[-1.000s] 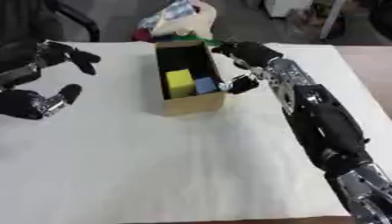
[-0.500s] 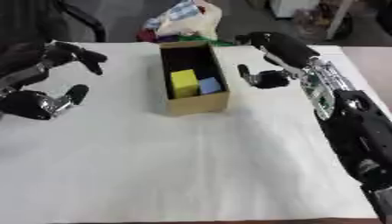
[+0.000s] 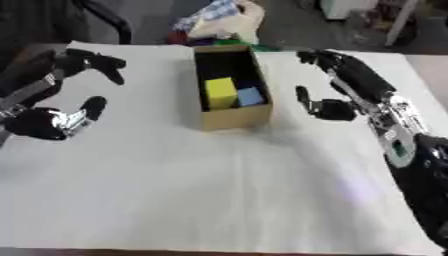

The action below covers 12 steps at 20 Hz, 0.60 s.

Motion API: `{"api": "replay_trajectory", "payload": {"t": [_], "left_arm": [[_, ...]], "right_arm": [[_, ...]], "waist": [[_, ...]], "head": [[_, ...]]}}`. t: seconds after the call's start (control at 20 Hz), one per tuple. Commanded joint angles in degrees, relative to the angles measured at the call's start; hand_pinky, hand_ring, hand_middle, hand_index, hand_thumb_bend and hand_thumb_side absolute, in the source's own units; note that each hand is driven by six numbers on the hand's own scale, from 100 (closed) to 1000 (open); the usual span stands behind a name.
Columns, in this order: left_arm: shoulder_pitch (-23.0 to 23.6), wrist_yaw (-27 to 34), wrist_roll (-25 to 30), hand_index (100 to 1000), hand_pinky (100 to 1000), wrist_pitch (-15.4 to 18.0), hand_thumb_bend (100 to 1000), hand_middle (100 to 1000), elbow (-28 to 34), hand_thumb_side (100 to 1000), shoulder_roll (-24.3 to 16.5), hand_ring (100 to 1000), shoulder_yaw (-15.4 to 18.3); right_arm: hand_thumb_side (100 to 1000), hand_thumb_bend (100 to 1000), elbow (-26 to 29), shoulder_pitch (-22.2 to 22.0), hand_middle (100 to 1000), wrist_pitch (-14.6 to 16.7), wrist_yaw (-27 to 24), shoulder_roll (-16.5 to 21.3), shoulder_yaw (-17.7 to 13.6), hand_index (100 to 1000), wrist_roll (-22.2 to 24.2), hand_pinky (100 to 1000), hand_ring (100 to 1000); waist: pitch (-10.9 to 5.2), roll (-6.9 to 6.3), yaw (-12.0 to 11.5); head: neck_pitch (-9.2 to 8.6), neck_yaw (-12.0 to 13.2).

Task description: Pick up objects on the table and place them in the box.

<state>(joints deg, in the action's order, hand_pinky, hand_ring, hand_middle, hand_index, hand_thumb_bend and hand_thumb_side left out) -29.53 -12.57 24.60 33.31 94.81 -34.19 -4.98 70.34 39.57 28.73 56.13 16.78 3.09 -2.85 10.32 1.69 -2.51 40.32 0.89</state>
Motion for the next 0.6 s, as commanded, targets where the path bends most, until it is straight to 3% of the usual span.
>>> {"api": "replay_trajectory", "payload": {"t": [0.05, 0.3, 0.6], "left_arm": [[0.58, 1.69, -0.48, 926, 749, -0.86, 100, 639, 2.32, 751, 0.43, 697, 1.59], [2.79, 3.39, -0.52, 919, 738, -1.88, 100, 625, 3.46, 747, 1.89, 687, 2.23], [3.69, 5.25, -0.47, 916, 726, -2.64, 100, 615, 4.16, 737, 3.21, 674, 2.40]], "right_arm": [[610, 100, 6.49, -1.08, 772, -1.88, -3.65, 0.01, -1.14, 958, 0.20, 749, 779], [618, 100, 12.57, -4.59, 763, -4.92, -8.75, -0.44, -2.28, 951, 1.84, 740, 775], [629, 100, 16.14, -7.19, 752, -6.95, -12.77, -1.05, -3.79, 943, 3.50, 734, 771]], "waist": [[-0.58, -0.09, 0.02], [-0.22, 0.11, 0.13], [0.15, 0.18, 0.71]], "head": [[0.93, 0.79], [1.59, 1.04], [1.72, 1.04]]}}
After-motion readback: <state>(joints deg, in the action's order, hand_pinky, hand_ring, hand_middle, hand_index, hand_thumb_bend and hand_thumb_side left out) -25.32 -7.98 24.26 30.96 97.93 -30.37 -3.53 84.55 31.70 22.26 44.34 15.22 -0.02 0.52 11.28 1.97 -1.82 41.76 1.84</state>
